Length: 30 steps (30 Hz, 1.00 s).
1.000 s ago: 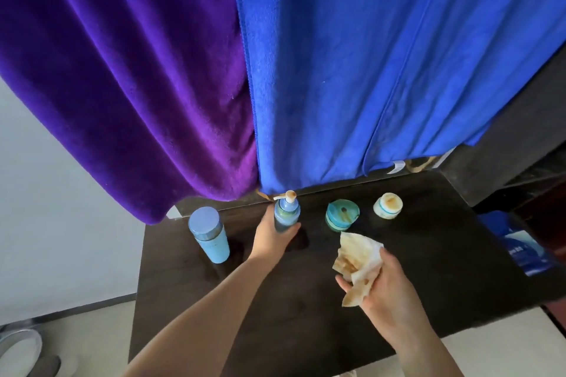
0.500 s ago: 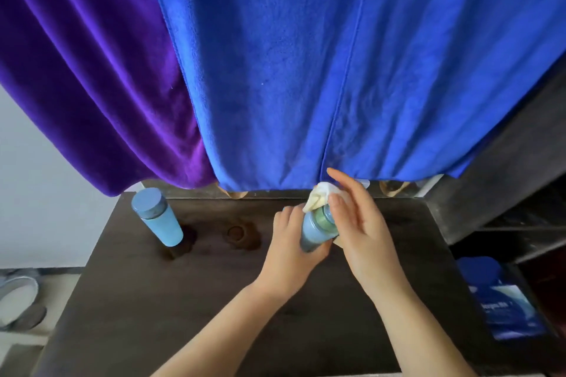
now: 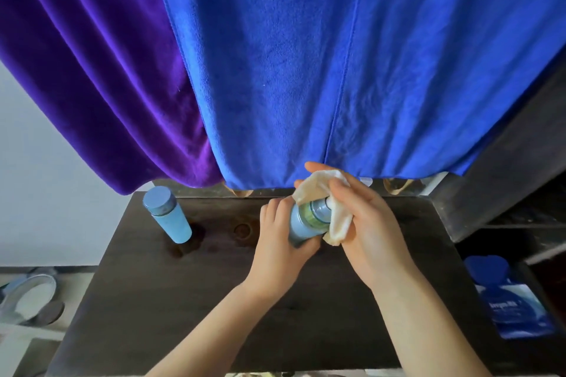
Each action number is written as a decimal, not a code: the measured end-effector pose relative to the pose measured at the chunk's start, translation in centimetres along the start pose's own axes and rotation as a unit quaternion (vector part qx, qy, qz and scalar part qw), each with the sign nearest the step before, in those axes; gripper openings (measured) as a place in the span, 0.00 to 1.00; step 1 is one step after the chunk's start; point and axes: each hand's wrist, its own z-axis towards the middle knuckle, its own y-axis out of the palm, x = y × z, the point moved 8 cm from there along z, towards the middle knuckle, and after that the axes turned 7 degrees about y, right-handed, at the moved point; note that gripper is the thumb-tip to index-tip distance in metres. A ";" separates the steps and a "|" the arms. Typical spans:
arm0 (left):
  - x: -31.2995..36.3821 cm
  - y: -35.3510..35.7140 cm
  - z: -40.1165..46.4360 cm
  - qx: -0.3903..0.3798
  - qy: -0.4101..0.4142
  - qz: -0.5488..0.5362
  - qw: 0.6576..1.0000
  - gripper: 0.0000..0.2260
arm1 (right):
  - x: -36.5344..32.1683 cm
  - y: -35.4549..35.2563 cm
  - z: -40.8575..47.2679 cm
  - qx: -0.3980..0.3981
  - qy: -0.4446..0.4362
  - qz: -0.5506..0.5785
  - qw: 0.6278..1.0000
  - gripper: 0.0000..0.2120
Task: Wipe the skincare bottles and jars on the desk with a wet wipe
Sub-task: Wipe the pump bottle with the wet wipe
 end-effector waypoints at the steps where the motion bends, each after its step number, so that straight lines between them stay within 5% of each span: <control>1: -0.1 -0.1 -0.1 -0.005 -0.013 -0.032 0.999 0.21 | -0.1 0.2 0.0 0.000 -0.005 -0.007 1.000 0.14; 6: 1.0 -1.2 0.2 -0.042 -0.031 -0.201 0.978 0.18 | 0.2 -0.6 0.0 0.081 -0.026 -0.127 0.988 0.14; 11: 0.7 -1.7 0.4 -0.080 -0.063 -0.220 0.970 0.16 | -3.0 -1.2 -0.3 0.196 -0.126 -0.146 0.962 0.14; 15: 1.0 -1.8 0.7 -0.104 -0.075 -0.266 0.955 0.18 | 0.0 3.3 0.8 0.068 -0.063 -0.195 0.976 0.13; 19: 1.2 -2.8 1.4 -0.107 -0.061 -0.251 0.960 0.19 | 0.9 4.4 -0.1 -0.010 -0.096 -0.231 0.968 0.21; 23: 0.8 -4.1 1.6 -0.026 -0.068 -0.199 0.977 0.16 | 1.2 5.2 0.0 0.007 -0.119 -0.379 0.918 0.20; 26: 0.8 -4.6 1.8 0.000 -0.054 -0.129 0.990 0.15 | 0.3 5.0 0.7 0.000 -0.139 -0.309 0.941 0.20; 30: 3.3 -3.2 1.8 -0.196 -0.033 -0.291 0.936 0.13 | -0.8 4.2 2.1 -0.104 -0.077 -0.166 0.978 0.17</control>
